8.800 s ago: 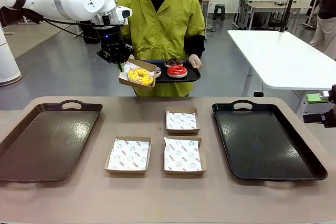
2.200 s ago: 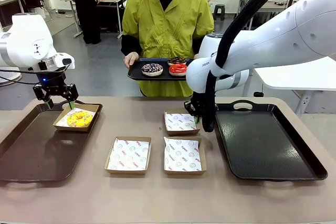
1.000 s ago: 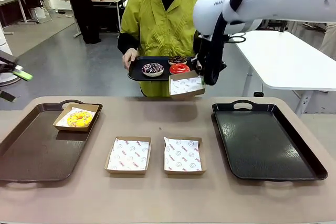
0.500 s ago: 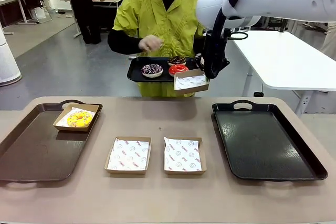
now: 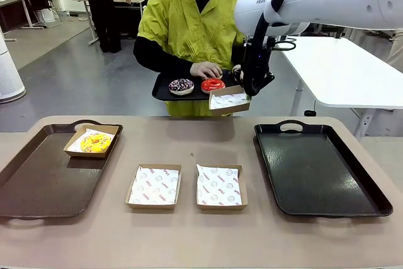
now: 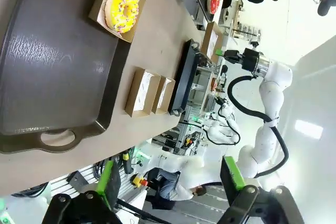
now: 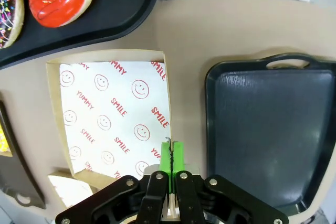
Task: Individually package the donuts and arrange them on the tray.
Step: Place the picked Paper togo box on the Handle tray while simultaneously picking up another Paper togo box from the table with the other hand.
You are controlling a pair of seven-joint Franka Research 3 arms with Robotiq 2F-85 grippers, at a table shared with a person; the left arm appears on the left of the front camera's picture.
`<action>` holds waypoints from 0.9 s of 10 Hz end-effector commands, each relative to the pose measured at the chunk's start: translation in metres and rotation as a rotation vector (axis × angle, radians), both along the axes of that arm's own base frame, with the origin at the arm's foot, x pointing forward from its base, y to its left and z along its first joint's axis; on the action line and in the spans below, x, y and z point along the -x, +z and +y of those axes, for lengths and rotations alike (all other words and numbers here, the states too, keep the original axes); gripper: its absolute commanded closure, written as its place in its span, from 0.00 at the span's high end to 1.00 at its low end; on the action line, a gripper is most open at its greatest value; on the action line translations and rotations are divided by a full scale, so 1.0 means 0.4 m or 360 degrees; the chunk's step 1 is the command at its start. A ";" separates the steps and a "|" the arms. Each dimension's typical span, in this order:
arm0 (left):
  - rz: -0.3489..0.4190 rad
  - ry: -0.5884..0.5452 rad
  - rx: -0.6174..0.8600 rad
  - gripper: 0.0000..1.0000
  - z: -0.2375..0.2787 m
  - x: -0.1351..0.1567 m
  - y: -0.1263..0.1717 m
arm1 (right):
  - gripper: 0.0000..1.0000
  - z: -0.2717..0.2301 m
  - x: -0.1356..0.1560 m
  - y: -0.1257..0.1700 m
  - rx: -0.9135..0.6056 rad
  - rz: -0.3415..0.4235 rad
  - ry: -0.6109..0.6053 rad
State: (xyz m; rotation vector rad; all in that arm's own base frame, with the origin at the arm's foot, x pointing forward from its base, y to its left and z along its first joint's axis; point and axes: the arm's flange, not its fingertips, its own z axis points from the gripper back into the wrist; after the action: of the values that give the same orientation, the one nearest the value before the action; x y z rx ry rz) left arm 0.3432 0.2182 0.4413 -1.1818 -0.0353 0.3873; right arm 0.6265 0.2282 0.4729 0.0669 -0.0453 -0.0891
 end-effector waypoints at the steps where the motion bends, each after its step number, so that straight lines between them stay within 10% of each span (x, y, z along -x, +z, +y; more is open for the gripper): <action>1: -0.0026 0.0008 0.0013 1.00 -0.014 0.021 0.013 | 0.00 -0.002 -0.001 -0.001 -0.0001 -0.0005 0.0000; 9: -0.0026 0.0008 0.0013 1.00 -0.014 0.021 0.013 | 0.00 -0.002 -0.001 -0.001 -0.0001 -0.0005 0.0000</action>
State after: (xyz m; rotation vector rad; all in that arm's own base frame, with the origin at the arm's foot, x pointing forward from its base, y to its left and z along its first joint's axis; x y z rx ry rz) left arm 0.3392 0.2148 0.4450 -1.1814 -0.0434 0.3812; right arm 0.6264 0.2285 0.4729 0.0670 -0.0453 -0.0883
